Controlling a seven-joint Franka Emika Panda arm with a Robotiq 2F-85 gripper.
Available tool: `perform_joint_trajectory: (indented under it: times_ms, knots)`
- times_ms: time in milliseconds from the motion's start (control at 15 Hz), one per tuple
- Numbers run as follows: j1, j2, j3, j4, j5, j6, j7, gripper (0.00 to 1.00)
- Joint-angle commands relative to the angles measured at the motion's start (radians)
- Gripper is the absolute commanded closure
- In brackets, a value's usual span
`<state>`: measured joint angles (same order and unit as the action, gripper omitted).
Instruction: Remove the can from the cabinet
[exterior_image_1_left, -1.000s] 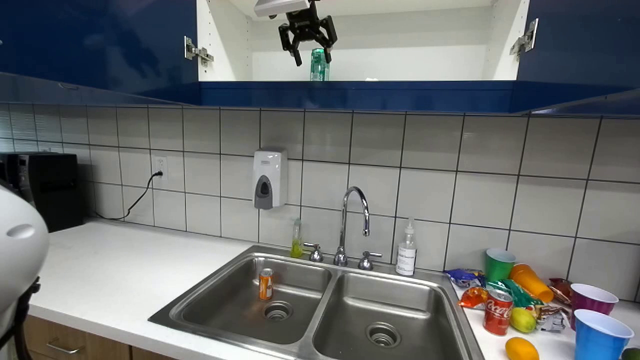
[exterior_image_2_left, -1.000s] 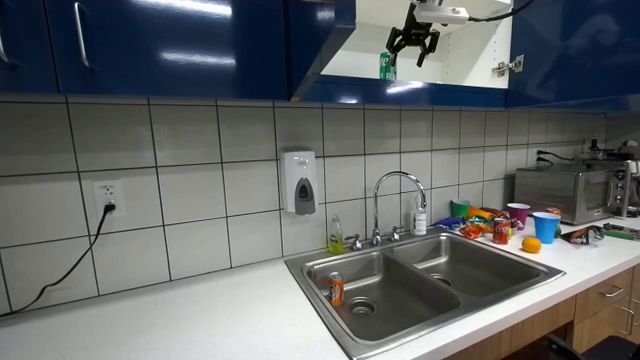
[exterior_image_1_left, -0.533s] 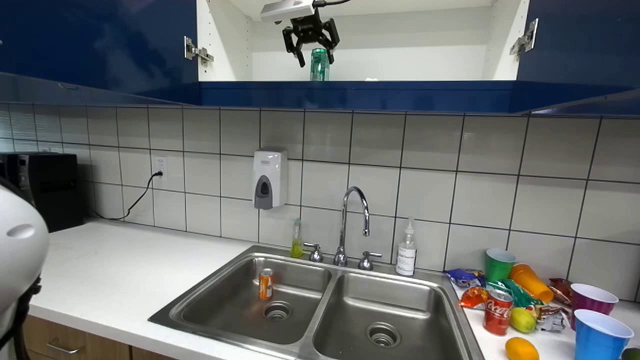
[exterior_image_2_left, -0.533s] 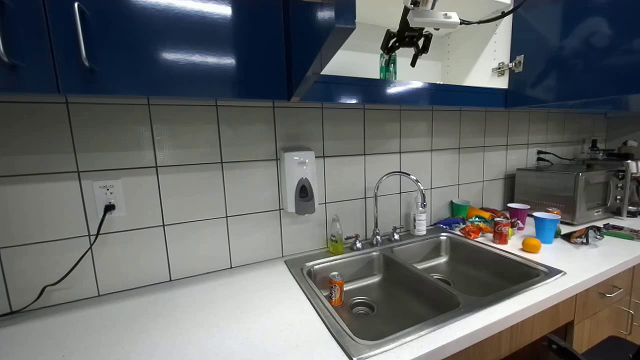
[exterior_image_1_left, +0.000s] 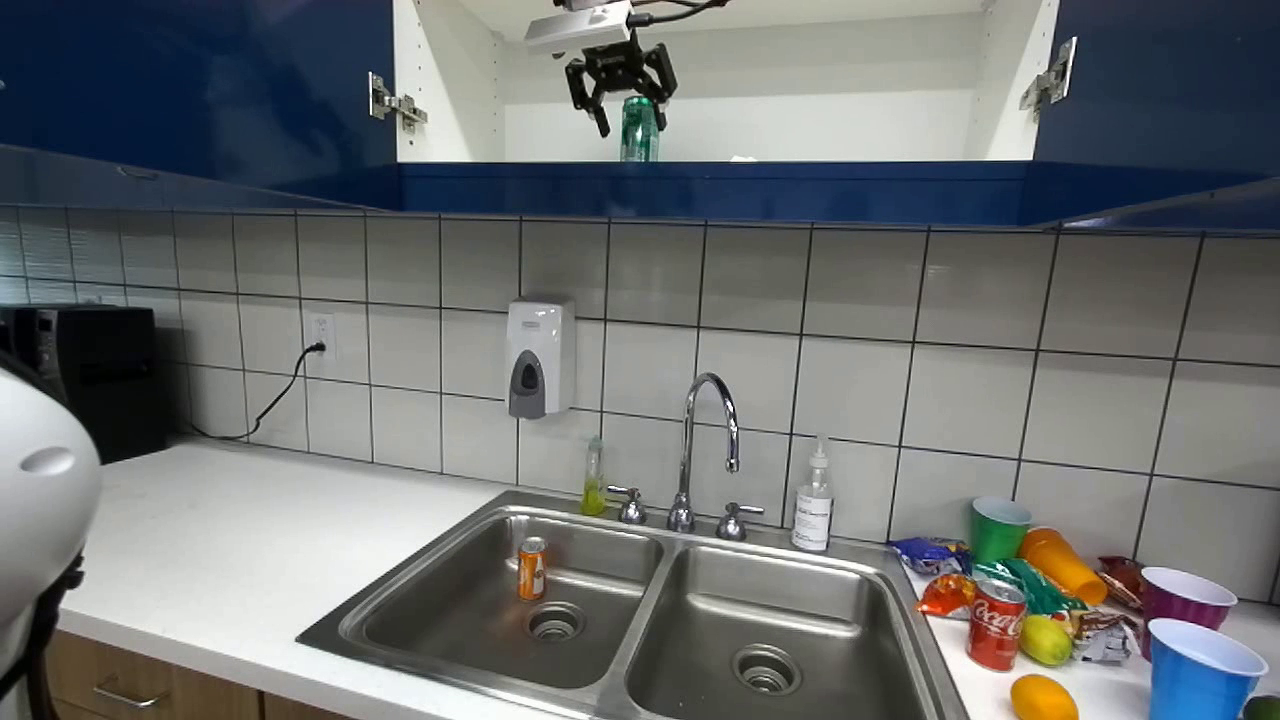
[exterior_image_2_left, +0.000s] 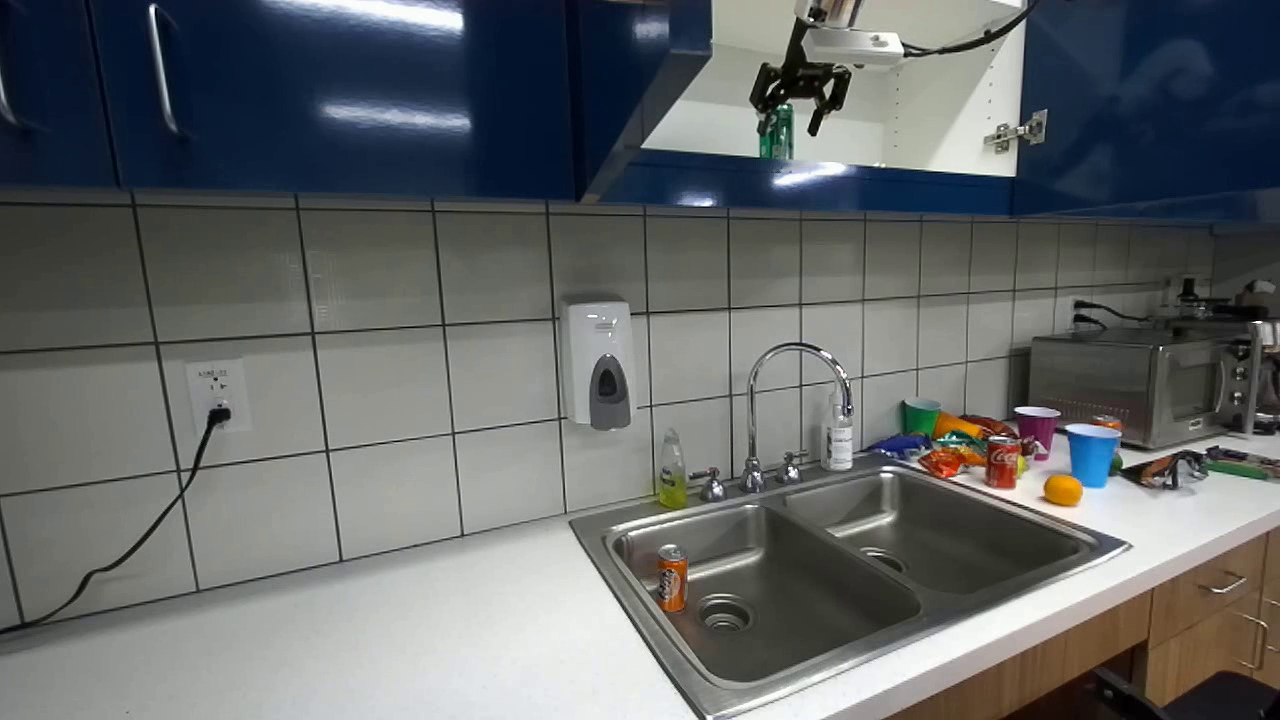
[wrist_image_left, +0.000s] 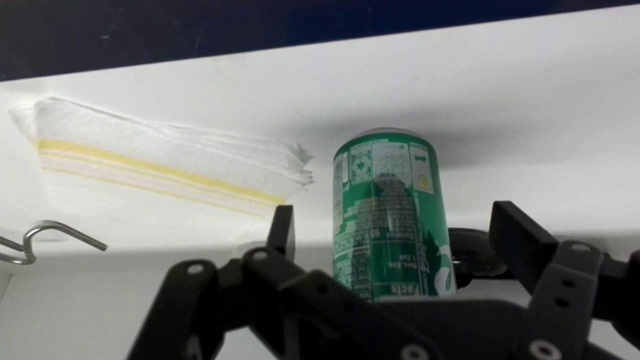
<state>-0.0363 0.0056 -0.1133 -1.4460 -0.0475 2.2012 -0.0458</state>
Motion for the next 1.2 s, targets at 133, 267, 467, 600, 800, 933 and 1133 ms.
perform_joint_trajectory:
  times_ms: [133,267,467,600,800,933,1133]
  knots:
    - [0.000,0.031,-0.001,0.044,0.001,0.016,-0.023,0.00]
    - [-0.001,0.036,-0.003,0.048,0.002,0.020,-0.024,0.00]
    - [0.000,0.045,-0.003,0.056,0.004,0.028,-0.025,0.00]
    - [0.000,0.051,-0.003,0.059,0.006,0.034,-0.024,0.00]
    - [-0.001,0.060,-0.003,0.065,0.008,0.040,-0.024,0.00]
    - [-0.001,0.065,-0.004,0.070,0.009,0.042,-0.023,0.00]
    - [-0.002,0.075,-0.004,0.080,0.011,0.046,-0.023,0.00]
